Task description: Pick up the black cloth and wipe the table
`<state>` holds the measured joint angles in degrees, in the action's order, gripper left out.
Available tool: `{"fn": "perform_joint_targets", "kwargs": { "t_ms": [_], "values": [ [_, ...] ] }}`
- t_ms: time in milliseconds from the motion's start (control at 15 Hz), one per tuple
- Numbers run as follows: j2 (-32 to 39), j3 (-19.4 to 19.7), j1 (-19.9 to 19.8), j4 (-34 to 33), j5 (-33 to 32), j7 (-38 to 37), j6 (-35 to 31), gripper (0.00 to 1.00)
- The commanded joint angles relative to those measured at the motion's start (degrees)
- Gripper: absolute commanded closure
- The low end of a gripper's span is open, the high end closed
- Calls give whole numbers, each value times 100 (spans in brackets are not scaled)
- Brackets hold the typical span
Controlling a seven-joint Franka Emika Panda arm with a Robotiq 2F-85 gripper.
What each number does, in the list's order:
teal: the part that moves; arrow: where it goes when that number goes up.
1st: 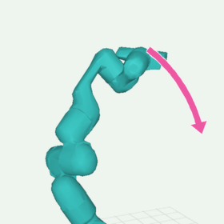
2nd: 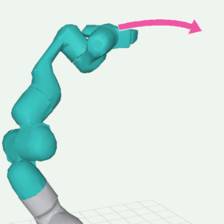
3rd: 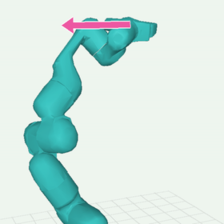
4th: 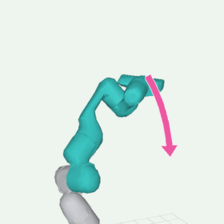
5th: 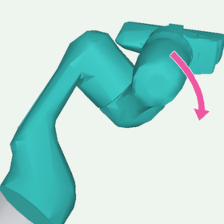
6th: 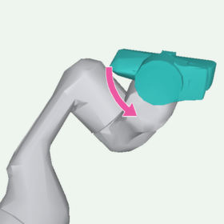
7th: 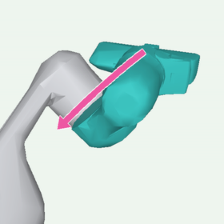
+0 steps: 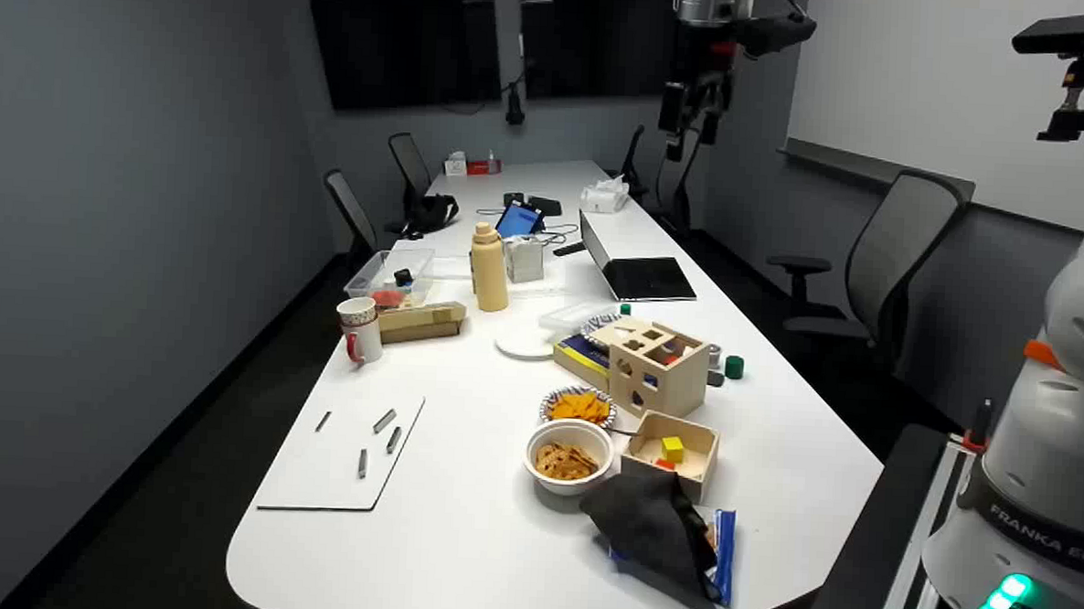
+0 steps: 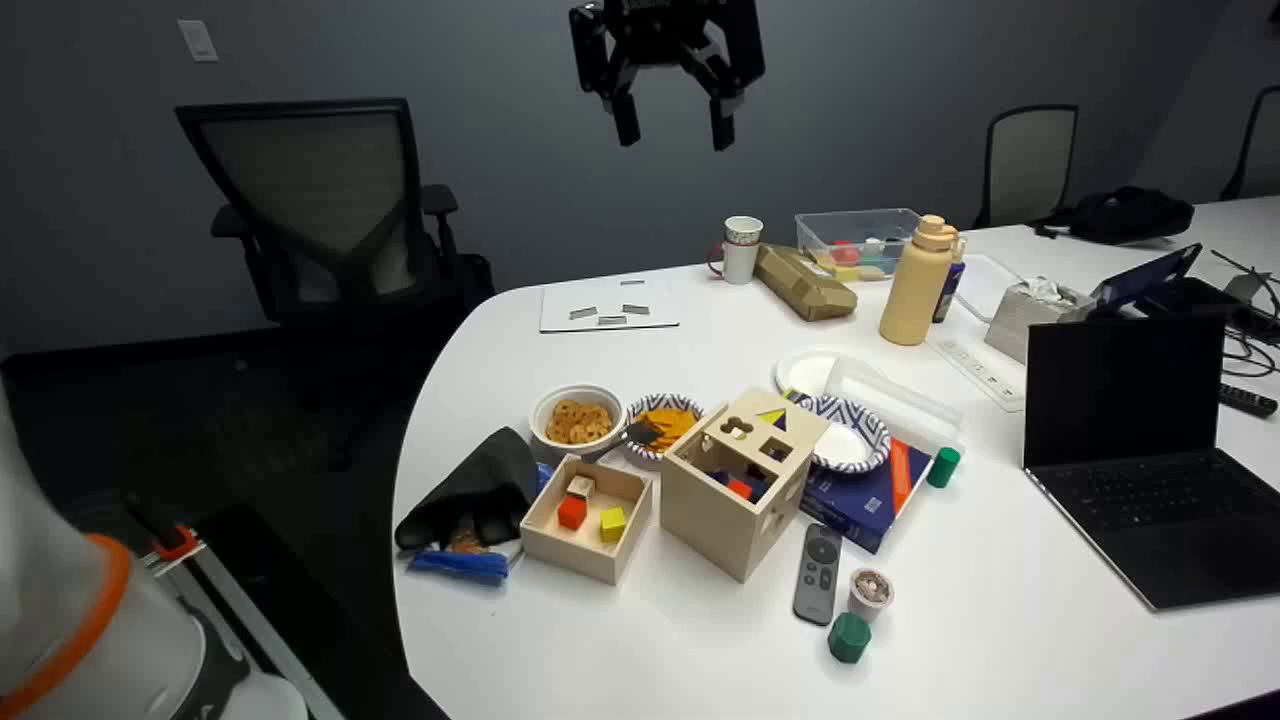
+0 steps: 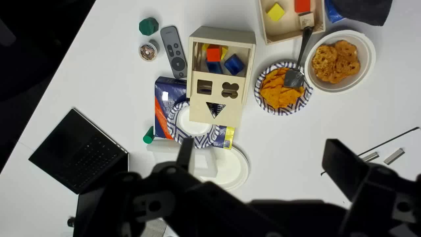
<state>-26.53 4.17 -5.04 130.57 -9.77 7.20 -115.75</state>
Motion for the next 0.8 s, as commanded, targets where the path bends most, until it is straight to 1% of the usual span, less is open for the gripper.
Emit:
{"fn": "perform_joint_targets", "kwargs": {
  "t_ms": [0,400,467,533,733],
  "values": [
    [0,23,30,-18,-11,-11,13,0],
    [-6,23,30,-28,-11,-11,14,0],
    [30,-85,37,21,-62,-170,55,0],
    [19,-145,98,115,33,-258,86,0],
    [-108,-488,327,596,254,-762,95,0]
  ]
}}
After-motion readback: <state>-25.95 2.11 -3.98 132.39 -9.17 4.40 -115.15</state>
